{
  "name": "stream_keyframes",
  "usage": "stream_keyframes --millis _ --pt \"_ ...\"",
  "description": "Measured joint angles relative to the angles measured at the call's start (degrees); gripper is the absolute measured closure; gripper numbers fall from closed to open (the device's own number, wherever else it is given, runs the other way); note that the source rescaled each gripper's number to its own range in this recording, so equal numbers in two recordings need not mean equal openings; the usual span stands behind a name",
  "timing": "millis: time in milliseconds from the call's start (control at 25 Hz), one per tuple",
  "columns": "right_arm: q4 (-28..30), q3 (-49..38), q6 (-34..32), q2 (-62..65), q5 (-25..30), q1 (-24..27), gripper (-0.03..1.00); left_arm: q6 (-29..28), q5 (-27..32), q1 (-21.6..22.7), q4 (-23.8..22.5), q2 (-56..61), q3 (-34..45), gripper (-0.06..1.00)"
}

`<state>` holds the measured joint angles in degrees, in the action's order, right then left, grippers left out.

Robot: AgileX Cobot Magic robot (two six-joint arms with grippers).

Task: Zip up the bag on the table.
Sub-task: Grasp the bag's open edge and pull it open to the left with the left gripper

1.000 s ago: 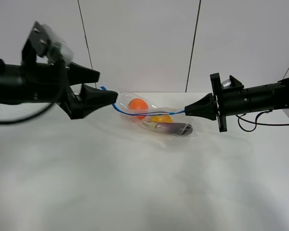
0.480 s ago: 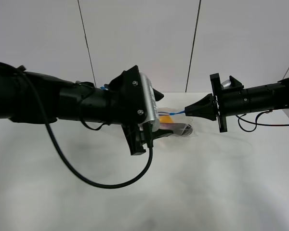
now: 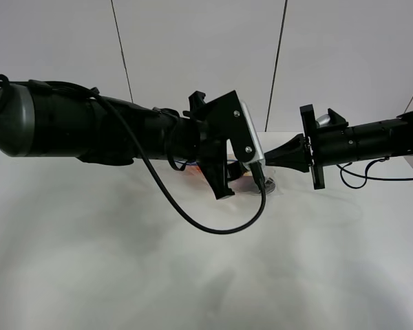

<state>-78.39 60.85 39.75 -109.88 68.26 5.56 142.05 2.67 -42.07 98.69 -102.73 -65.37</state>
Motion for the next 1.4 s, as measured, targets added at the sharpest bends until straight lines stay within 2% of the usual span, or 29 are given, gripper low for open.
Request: stream_keyframes --millis 160,400,640,1000,1120,1400 --pt "0.0 0.0 0.0 0.0 -0.1 0.0 0.97 -0.1 -1.1 -1.8 0.0 -0.1 0.0 0.06" --pt "0.0 0.0 0.0 0.0 -0.2 0.0 0.97 -0.2 -2.7 -1.8 0.2 -3.6 -0.2 0.06" --pt "0.0 0.0 0.0 0.0 -0.2 0.0 0.97 -0.2 -3.2 -1.8 0.4 -8.9 -3.7 0.08" --pt "0.2 0.0 0.0 0.0 -0.2 0.0 0.97 -0.2 -3.2 -1.8 0.4 -9.0 -4.6 0.43" --pt "0.3 0.0 0.0 0.0 -0.2 0.0 0.97 -0.2 -3.2 -1.7 0.4 -9.0 -4.7 0.49" --pt "0.4 0.0 0.0 0.0 -0.2 0.0 0.97 -0.2 -3.2 -1.6 0.4 -9.1 -5.0 0.54"
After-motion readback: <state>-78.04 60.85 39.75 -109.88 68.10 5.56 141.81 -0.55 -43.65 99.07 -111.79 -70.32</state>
